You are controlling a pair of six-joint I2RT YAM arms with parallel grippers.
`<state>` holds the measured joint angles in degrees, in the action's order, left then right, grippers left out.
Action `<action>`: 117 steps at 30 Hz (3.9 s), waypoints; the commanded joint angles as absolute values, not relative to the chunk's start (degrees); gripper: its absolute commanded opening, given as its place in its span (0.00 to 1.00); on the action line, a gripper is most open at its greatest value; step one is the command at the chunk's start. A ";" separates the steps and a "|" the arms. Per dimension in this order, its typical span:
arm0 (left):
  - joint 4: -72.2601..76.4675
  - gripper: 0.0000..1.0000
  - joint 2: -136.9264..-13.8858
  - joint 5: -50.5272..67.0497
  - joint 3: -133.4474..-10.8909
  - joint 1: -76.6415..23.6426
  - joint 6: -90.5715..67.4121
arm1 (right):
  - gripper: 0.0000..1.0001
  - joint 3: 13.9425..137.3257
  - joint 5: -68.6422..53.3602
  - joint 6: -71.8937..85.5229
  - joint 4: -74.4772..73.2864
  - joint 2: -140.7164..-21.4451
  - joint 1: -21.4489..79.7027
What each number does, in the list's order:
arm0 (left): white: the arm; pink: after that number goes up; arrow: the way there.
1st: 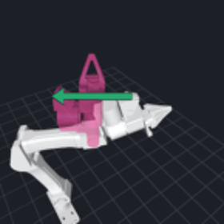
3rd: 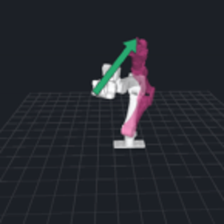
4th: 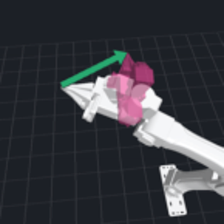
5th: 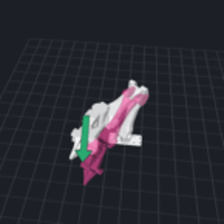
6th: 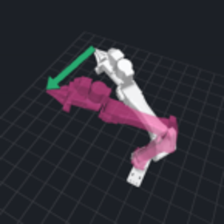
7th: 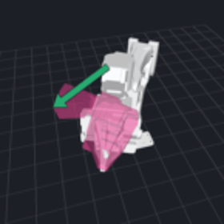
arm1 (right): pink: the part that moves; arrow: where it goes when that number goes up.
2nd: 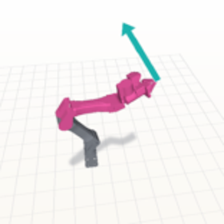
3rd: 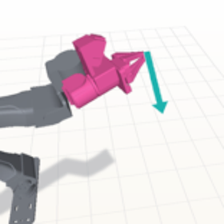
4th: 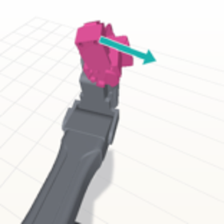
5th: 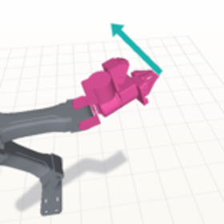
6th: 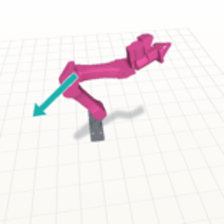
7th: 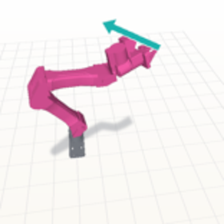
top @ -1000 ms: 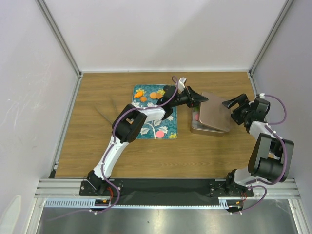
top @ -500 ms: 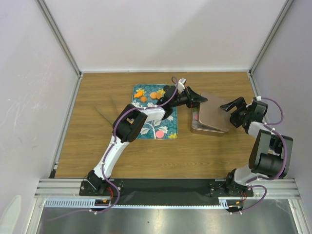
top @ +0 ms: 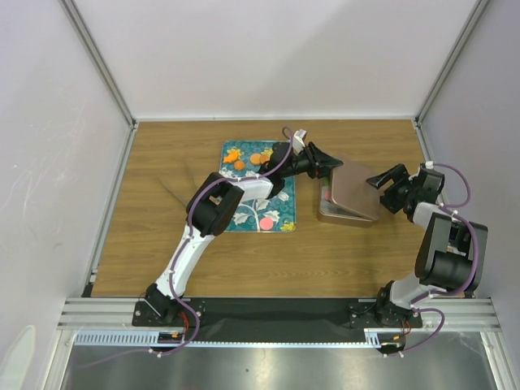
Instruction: Pack the cookies
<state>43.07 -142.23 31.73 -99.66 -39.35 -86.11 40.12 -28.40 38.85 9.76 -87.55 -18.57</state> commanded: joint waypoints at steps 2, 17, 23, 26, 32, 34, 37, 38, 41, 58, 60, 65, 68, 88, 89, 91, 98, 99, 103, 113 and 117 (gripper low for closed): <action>47.02 0.34 -140.19 32.17 -97.91 -37.97 -86.57 | 0.86 39.99 -28.57 37.35 11.43 -87.98 -17.76; 45.88 0.36 -137.02 33.92 -92.02 -34.90 -83.41 | 0.83 41.31 -23.38 36.04 8.44 -88.42 -14.24; 46.14 0.40 -135.97 34.80 -90.27 -33.58 -82.62 | 0.83 41.75 -21.98 35.60 7.38 -88.24 -13.45; 45.62 0.41 -135.71 35.42 -90.00 -33.14 -82.09 | 0.83 41.75 -21.36 35.51 7.12 -88.15 -12.92; 42.81 0.42 -134.30 35.77 -88.60 -32.17 -79.72 | 0.83 42.01 -20.39 35.25 6.16 -87.89 -12.39; 42.45 0.45 -133.25 35.60 -87.46 -31.99 -78.41 | 0.83 42.45 -20.04 34.98 5.28 -87.63 -12.04; 41.31 0.48 -132.19 35.42 -86.31 -31.64 -77.17 | 0.83 42.71 -19.25 34.63 4.48 -87.19 -11.69; 41.05 0.49 -132.10 35.42 -86.13 -31.47 -76.82 | 0.83 42.80 -18.90 34.54 4.22 -87.19 -11.60; 37.99 0.50 -131.22 35.25 -85.69 -31.38 -74.98 | 0.83 43.15 -18.55 34.28 3.43 -87.10 -11.34; 12.22 0.56 -126.56 28.74 -89.29 -35.59 -52.12 | 0.84 49.74 -10.03 29.80 -6.85 -86.04 -6.33; 11.25 0.56 -126.56 28.30 -89.65 -36.38 -50.98 | 0.84 50.36 -8.88 29.36 -7.99 -86.31 -5.80; 11.51 0.57 -126.47 27.95 -89.47 -37.44 -49.84 | 0.84 52.03 -6.43 28.30 -9.93 -87.10 -3.70; 10.81 0.57 -126.56 27.60 -89.73 -38.05 -49.22 | 0.84 52.82 -5.63 28.13 -10.55 -87.45 -3.08; 5.28 0.52 -127.09 21.18 -88.24 -41.31 -49.57 | 0.84 51.42 -4.48 27.42 -10.99 -91.40 -0.18; 5.19 0.52 -127.00 21.09 -88.16 -41.57 -49.48 | 0.83 50.81 -5.00 27.51 -10.55 -91.58 -0.18; 5.53 0.52 -126.74 20.74 -87.45 -41.83 -49.48 | 0.82 49.84 -6.93 28.21 -9.50 -91.76 -0.61; 6.06 0.51 -126.04 20.13 -86.05 -43.33 -49.92 | 0.76 46.85 -10.81 29.88 -7.21 -92.55 -2.81; 6.15 0.51 -125.95 20.04 -85.78 -43.59 -49.92 | 0.76 46.41 -10.98 30.14 -7.12 -92.46 -2.99; 7.20 0.51 -125.33 19.51 -84.38 -44.91 -50.27 | 0.72 45.35 -12.39 30.32 -7.12 -92.64 -3.95; 7.21 0.52 -122.78 18.90 -82.52 -46.06 -49.40 | 0.68 44.91 -15.12 30.85 -8.78 -87.55 -4.39; 4.75 0.52 -122.52 18.81 -83.67 -45.27 -48.43 | 0.79 47.37 -13.19 30.15 -11.77 -84.03 -5.62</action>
<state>8.82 -124.49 15.70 -83.26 -42.63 -50.46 46.50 -10.96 29.98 -4.78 -86.98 -5.89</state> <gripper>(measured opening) 0.518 0.757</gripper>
